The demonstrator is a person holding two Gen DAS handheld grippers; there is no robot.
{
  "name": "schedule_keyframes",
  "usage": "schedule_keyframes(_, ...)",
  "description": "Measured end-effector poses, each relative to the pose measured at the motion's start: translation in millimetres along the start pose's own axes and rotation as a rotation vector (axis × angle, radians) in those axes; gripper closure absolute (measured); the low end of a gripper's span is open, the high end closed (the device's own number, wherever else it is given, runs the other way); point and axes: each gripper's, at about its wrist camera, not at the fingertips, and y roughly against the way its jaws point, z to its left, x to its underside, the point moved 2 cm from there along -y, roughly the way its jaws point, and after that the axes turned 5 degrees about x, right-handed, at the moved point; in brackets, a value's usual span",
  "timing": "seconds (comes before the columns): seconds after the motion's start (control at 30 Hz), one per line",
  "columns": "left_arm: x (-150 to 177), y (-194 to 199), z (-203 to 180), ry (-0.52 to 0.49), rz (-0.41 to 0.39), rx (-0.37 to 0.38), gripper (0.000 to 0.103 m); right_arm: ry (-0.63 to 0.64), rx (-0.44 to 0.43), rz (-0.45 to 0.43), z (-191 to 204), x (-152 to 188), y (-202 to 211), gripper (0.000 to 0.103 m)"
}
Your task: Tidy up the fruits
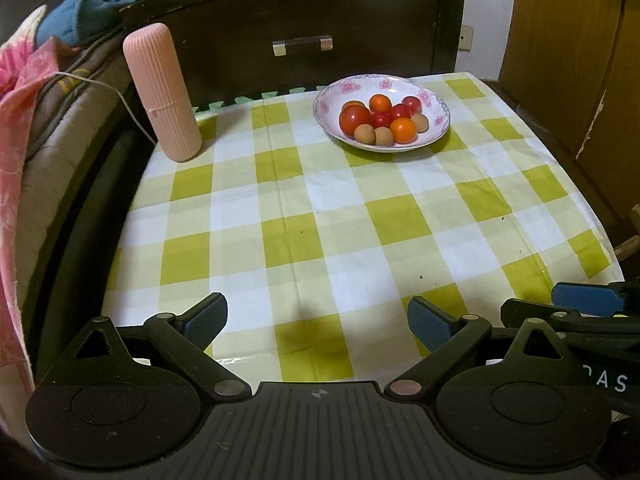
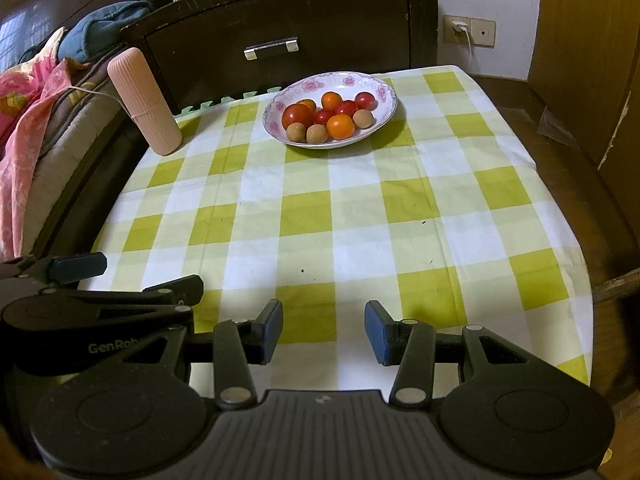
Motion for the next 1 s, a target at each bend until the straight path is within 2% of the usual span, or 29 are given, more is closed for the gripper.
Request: schedule_keyframes(1.0, 5.4, -5.5, -4.4, -0.005, 0.033, 0.014, 0.01, 0.0, 0.016, 0.034, 1.6, 4.3, -5.5, 0.06)
